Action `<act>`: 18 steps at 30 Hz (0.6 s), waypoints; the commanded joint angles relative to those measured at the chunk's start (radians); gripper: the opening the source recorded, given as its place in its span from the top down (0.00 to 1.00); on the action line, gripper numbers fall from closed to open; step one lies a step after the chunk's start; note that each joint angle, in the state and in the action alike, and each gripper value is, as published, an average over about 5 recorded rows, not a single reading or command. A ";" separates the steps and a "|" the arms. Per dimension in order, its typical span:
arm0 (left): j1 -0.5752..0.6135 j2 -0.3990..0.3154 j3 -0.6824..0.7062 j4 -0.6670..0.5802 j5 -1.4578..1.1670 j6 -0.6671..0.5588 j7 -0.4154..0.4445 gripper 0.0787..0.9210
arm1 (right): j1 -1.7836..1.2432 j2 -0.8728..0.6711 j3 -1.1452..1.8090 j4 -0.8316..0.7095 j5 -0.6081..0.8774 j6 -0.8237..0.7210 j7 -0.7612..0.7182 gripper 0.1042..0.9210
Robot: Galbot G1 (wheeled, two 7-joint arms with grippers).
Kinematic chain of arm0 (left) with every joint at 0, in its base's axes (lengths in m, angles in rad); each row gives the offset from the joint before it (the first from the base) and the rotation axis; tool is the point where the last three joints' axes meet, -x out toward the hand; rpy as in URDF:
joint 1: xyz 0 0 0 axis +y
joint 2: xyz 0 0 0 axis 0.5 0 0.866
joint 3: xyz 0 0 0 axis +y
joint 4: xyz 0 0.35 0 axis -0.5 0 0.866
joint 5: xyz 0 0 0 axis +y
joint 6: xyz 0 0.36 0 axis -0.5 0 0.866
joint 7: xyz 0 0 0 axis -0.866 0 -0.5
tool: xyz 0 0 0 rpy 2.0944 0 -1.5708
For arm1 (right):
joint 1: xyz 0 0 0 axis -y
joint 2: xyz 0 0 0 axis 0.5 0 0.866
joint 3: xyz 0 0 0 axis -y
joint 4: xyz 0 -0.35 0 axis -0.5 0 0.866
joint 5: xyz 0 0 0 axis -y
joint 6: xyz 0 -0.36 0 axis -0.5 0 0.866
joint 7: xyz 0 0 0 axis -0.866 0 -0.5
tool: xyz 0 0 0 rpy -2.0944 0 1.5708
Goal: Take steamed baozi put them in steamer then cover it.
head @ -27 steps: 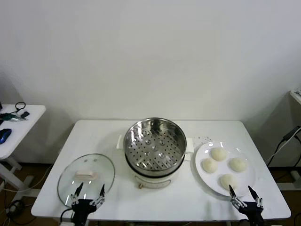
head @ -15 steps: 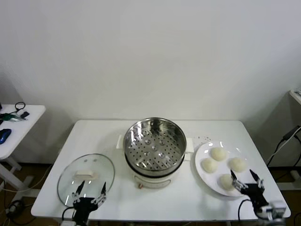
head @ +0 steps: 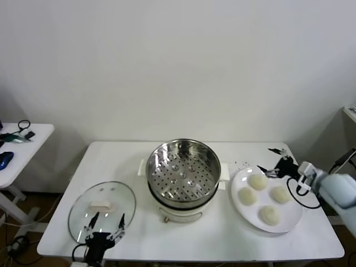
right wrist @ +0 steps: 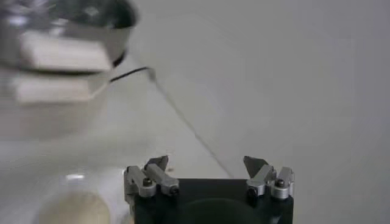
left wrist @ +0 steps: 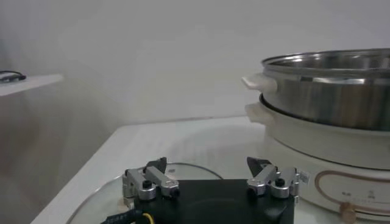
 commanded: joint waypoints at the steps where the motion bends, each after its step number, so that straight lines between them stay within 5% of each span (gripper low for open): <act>1: 0.003 -0.003 -0.002 -0.001 0.002 -0.009 0.002 0.12 | 0.930 -0.140 -0.960 -0.280 -0.202 0.171 -0.511 0.12; 7: 0.008 -0.008 0.003 -0.007 0.018 -0.015 0.014 0.12 | 1.102 -0.033 -1.207 -0.354 -0.125 0.121 -0.543 0.12; 18: 0.005 -0.015 0.004 0.003 0.030 -0.019 0.016 0.12 | 0.952 0.165 -1.183 -0.441 0.005 -0.066 -0.446 0.12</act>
